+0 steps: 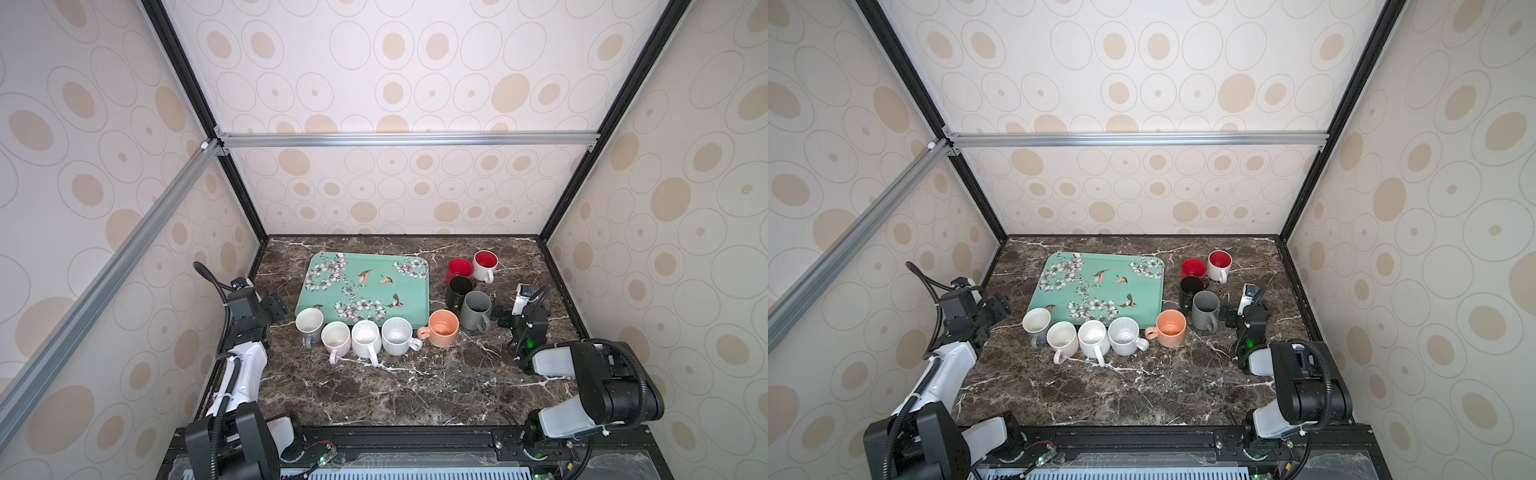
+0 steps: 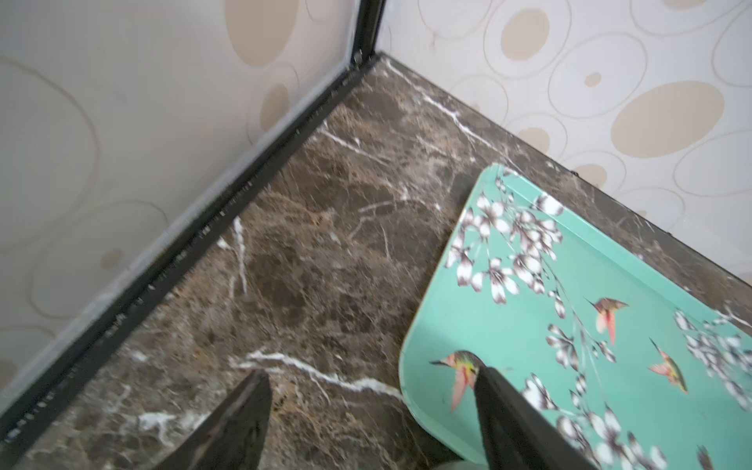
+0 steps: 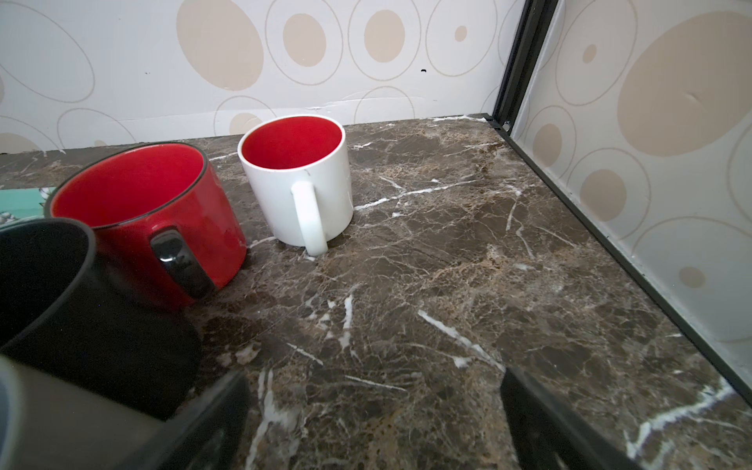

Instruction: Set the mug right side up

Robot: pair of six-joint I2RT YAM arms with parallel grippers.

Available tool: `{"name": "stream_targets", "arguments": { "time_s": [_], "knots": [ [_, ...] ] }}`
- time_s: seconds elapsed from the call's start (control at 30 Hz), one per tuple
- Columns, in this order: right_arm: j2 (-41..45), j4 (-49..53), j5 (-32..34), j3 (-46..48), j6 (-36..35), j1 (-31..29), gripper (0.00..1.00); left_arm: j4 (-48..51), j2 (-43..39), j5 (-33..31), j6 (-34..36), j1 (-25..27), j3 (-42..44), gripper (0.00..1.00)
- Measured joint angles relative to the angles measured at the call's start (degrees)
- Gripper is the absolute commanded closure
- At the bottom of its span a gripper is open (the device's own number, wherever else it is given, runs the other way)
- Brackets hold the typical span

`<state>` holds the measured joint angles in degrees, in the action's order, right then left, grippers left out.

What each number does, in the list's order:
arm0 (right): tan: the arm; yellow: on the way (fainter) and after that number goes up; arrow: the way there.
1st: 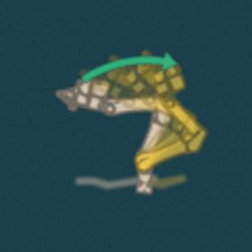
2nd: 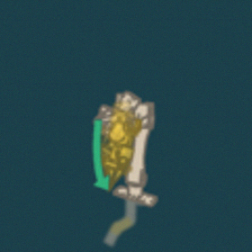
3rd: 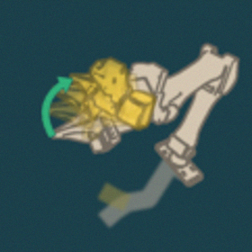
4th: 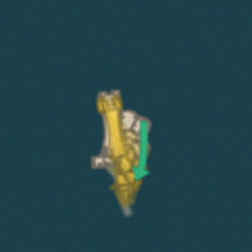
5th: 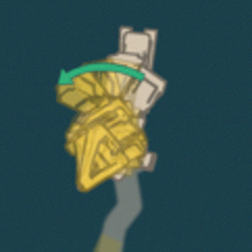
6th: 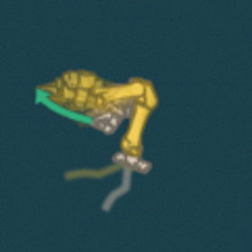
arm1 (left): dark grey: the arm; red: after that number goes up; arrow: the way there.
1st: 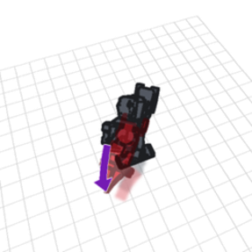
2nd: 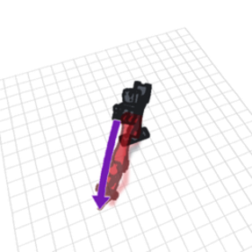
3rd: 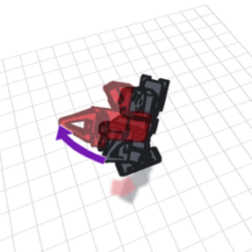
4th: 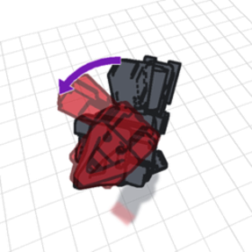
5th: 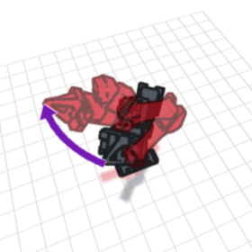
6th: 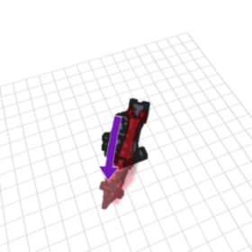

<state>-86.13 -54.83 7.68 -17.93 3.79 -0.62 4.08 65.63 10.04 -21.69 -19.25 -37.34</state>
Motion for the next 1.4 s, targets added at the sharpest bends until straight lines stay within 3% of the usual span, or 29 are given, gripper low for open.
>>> {"name": "stream_targets", "arguments": {
  "time_s": [0.3, 0.73, 1.0, 1.4],
  "knots": [
    [-0.02, 0.15, -0.02, 0.0, -0.02, 0.0, 0.0, 12.04, -0.31, 7.02, -1.07, 0.57, 0.48, 0.33],
    [0.57, 0.5, -1.62, 0.0, -0.5, 0.0, 0.0, 16.11, 1.81, 8.17, -1.2, 2.34, -0.2, 0.35],
    [14.36, 21.0, -2.97, -6.84, -0.11, 0.0, 0.01, 20.55, 0.44, 7.67, -1.05, 2.64, -8.83, 0.41],
    [18.27, 41.44, -4.74, -10.47, 4.24, -0.04, 0.05, 25.07, 2.23, 8.79, -1.16, 8.02, -6.99, 0.5]
  ]
}}
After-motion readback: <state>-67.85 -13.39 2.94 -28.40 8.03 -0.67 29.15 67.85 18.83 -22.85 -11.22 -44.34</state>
